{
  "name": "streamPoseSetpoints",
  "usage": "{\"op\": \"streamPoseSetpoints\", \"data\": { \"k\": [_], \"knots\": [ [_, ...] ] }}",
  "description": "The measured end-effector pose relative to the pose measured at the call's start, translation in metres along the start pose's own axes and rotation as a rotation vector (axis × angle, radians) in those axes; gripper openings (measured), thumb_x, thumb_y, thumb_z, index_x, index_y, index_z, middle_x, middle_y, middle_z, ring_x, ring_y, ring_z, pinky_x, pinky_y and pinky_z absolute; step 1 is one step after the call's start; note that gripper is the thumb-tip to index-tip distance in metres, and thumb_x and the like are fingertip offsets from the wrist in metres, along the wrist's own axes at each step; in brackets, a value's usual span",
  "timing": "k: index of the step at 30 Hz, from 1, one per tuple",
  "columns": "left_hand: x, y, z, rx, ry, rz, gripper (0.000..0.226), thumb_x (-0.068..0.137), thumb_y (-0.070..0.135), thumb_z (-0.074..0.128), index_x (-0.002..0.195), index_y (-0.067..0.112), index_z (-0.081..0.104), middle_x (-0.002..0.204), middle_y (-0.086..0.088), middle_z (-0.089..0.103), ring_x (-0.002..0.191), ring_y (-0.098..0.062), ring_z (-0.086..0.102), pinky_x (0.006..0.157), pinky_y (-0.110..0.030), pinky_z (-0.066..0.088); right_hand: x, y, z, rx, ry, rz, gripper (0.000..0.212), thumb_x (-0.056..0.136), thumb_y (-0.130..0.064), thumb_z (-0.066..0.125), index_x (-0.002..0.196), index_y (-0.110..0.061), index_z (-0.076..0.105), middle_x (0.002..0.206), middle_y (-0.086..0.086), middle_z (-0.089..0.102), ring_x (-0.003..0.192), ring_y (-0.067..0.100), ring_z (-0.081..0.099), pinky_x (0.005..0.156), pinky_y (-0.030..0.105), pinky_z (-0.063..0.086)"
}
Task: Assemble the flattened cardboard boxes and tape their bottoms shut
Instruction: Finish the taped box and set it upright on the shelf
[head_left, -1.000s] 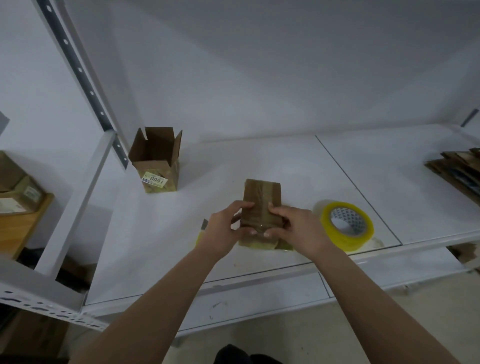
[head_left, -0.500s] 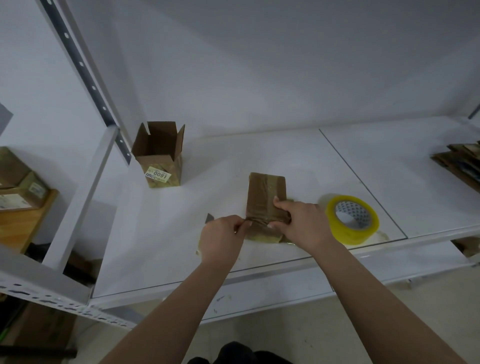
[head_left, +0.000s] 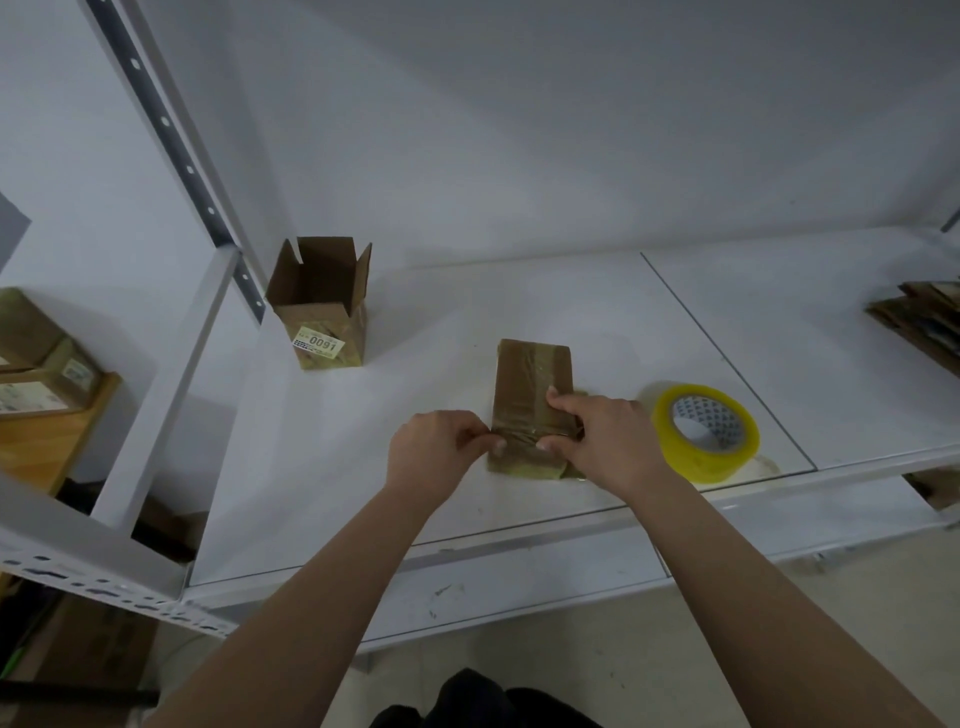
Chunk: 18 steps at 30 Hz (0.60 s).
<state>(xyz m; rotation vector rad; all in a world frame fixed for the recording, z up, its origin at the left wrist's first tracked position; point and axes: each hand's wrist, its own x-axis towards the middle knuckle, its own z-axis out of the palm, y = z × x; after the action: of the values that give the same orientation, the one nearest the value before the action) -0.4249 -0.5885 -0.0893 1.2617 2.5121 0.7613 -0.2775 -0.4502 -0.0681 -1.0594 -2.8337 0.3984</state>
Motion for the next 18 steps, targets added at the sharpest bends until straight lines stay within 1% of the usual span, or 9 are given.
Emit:
{"op": "streamPoseSetpoints", "data": {
  "k": [1, 3, 5, 7, 9, 11, 15, 17, 18],
  "knots": [
    [0.0025, 0.0056, -0.0010, 0.055, -0.010, -0.004, 0.028, 0.086, 0.055, 0.062, 0.083, 0.028, 0.072, 0.069, 0.011, 0.061, 0.069, -0.012, 0.059, 0.057, -0.024, 0.040, 0.0003, 0.0004, 0.0002, 0.004, 0.000, -0.001, 0.063, 0.086, -0.056, 0.062, 0.143, -0.035, 0.045, 0.125, 0.000, 0.066, 0.114, 0.021, 0.060, 0.102, 0.033, 0.039],
    [0.0068, 0.0127, -0.0003, 0.131, -0.002, -0.013, 0.034, 0.086, 0.058, 0.060, 0.079, 0.026, 0.069, 0.068, 0.009, 0.059, 0.068, -0.013, 0.057, 0.057, -0.025, 0.038, 0.0007, 0.0016, 0.0003, 0.002, -0.001, 0.000, 0.063, 0.087, -0.056, 0.062, 0.143, -0.034, 0.045, 0.124, 0.001, 0.066, 0.114, 0.021, 0.060, 0.102, 0.034, 0.039],
    [0.0074, 0.0140, 0.0015, 0.148, 0.016, -0.016, 0.034, 0.086, 0.059, 0.059, 0.077, 0.027, 0.065, 0.069, 0.009, 0.059, 0.069, -0.014, 0.057, 0.058, -0.025, 0.039, 0.0006, 0.0026, 0.0002, -0.004, -0.001, 0.001, 0.062, 0.087, -0.056, 0.061, 0.143, -0.034, 0.045, 0.123, 0.000, 0.066, 0.113, 0.021, 0.060, 0.102, 0.034, 0.039],
    [0.0056, 0.0108, 0.0017, 0.133, 0.002, -0.013, 0.032, 0.085, 0.059, 0.061, 0.078, 0.028, 0.064, 0.068, 0.011, 0.058, 0.068, -0.012, 0.056, 0.055, -0.024, 0.037, 0.0002, 0.0027, 0.0006, -0.002, 0.002, -0.002, 0.062, 0.087, -0.056, 0.061, 0.143, -0.034, 0.045, 0.121, 0.000, 0.067, 0.112, 0.021, 0.060, 0.102, 0.034, 0.039],
    [0.0045, 0.0069, 0.0010, 0.107, -0.032, -0.013, 0.029, 0.082, 0.057, 0.066, 0.084, 0.028, 0.068, 0.073, 0.012, 0.062, 0.072, -0.010, 0.058, 0.057, -0.023, 0.037, 0.0005, 0.0028, 0.0018, 0.001, 0.009, -0.007, 0.062, 0.087, -0.056, 0.061, 0.143, -0.034, 0.045, 0.122, -0.001, 0.067, 0.113, 0.021, 0.060, 0.103, 0.034, 0.038],
    [0.0057, 0.0065, 0.0016, 0.124, -0.050, -0.013, 0.028, 0.080, 0.055, 0.068, 0.089, 0.029, 0.069, 0.082, 0.010, 0.068, 0.080, -0.013, 0.062, 0.063, -0.025, 0.041, 0.0012, 0.0028, 0.0017, 0.000, 0.009, -0.009, 0.062, 0.087, -0.056, 0.062, 0.142, -0.034, 0.046, 0.123, -0.001, 0.067, 0.114, 0.020, 0.060, 0.103, 0.034, 0.038],
    [0.0120, 0.0085, 0.0041, 0.214, -0.080, -0.014, 0.028, 0.081, 0.055, 0.066, 0.091, 0.030, 0.068, 0.088, 0.009, 0.069, 0.087, -0.015, 0.064, 0.063, -0.026, 0.039, 0.0023, 0.0044, 0.0012, -0.017, 0.001, -0.018, 0.063, 0.087, -0.057, 0.060, 0.143, -0.035, 0.044, 0.124, -0.001, 0.066, 0.113, 0.020, 0.061, 0.103, 0.035, 0.039],
    [0.0106, 0.0078, 0.0030, 0.210, -0.077, -0.016, 0.035, 0.081, 0.059, 0.065, 0.102, 0.031, 0.066, 0.099, 0.010, 0.070, 0.093, -0.015, 0.065, 0.070, -0.028, 0.047, 0.0020, 0.0046, 0.0010, -0.020, 0.003, -0.025, 0.063, 0.087, -0.058, 0.060, 0.143, -0.036, 0.044, 0.125, -0.001, 0.066, 0.113, 0.020, 0.061, 0.102, 0.034, 0.039],
    [0.0094, 0.0090, 0.0010, 0.192, -0.053, -0.009, 0.044, 0.081, 0.060, 0.064, 0.113, 0.031, 0.062, 0.110, 0.010, 0.068, 0.098, -0.015, 0.065, 0.077, -0.030, 0.050, 0.0019, 0.0046, 0.0012, -0.027, 0.003, -0.027, 0.062, 0.087, -0.058, 0.059, 0.144, -0.036, 0.043, 0.125, -0.001, 0.066, 0.113, 0.020, 0.061, 0.102, 0.034, 0.039]
  ]
}}
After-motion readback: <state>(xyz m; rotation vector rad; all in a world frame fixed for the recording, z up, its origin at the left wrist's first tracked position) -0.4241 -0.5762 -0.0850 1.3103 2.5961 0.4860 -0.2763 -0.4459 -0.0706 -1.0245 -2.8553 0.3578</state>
